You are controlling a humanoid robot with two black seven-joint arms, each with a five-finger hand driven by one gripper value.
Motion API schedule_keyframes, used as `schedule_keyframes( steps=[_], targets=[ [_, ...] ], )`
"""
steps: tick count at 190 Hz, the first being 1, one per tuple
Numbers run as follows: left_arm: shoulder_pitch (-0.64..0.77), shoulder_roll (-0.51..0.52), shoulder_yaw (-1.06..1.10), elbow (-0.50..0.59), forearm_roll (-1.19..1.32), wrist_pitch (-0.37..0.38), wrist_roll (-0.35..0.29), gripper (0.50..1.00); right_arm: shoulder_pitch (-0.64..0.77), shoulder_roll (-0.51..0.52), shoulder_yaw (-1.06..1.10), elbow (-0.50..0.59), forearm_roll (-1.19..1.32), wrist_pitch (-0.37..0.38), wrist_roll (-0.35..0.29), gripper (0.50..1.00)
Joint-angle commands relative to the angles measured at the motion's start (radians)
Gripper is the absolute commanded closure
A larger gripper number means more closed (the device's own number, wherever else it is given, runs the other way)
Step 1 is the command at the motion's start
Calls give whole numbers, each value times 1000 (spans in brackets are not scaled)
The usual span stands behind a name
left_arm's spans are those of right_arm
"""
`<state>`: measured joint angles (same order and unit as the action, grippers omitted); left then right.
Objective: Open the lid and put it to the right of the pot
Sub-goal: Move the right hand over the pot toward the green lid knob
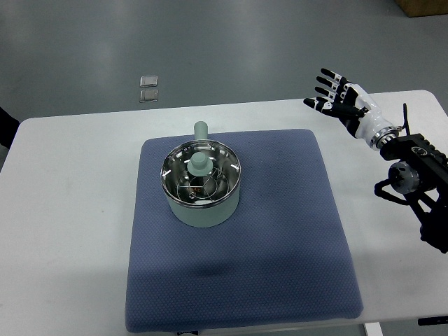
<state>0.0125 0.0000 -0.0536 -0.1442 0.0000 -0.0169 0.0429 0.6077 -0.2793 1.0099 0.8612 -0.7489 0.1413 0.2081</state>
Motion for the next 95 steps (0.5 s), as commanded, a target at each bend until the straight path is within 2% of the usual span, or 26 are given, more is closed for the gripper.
schedule_keyframes(
  steps=[1, 2, 22, 69, 95],
  targets=[
    [0, 0, 0, 0, 0, 0, 0, 500, 29, -34, -70, 6, 2, 0, 30, 576],
    [0, 0, 0, 0, 0, 0, 0, 500, 56, -53, -120, 12, 2, -2, 48, 576],
    [0, 0, 0, 0, 0, 0, 0, 500, 109, -96, -209, 41, 0, 0, 68, 576],
    [0, 0, 0, 0, 0, 0, 0, 500, 236, -188, -407, 163, -9, -2, 97, 576],
    [0, 0, 0, 0, 0, 0, 0, 500, 305, -202, -496, 211, -12, -5, 99, 576]
  ],
)
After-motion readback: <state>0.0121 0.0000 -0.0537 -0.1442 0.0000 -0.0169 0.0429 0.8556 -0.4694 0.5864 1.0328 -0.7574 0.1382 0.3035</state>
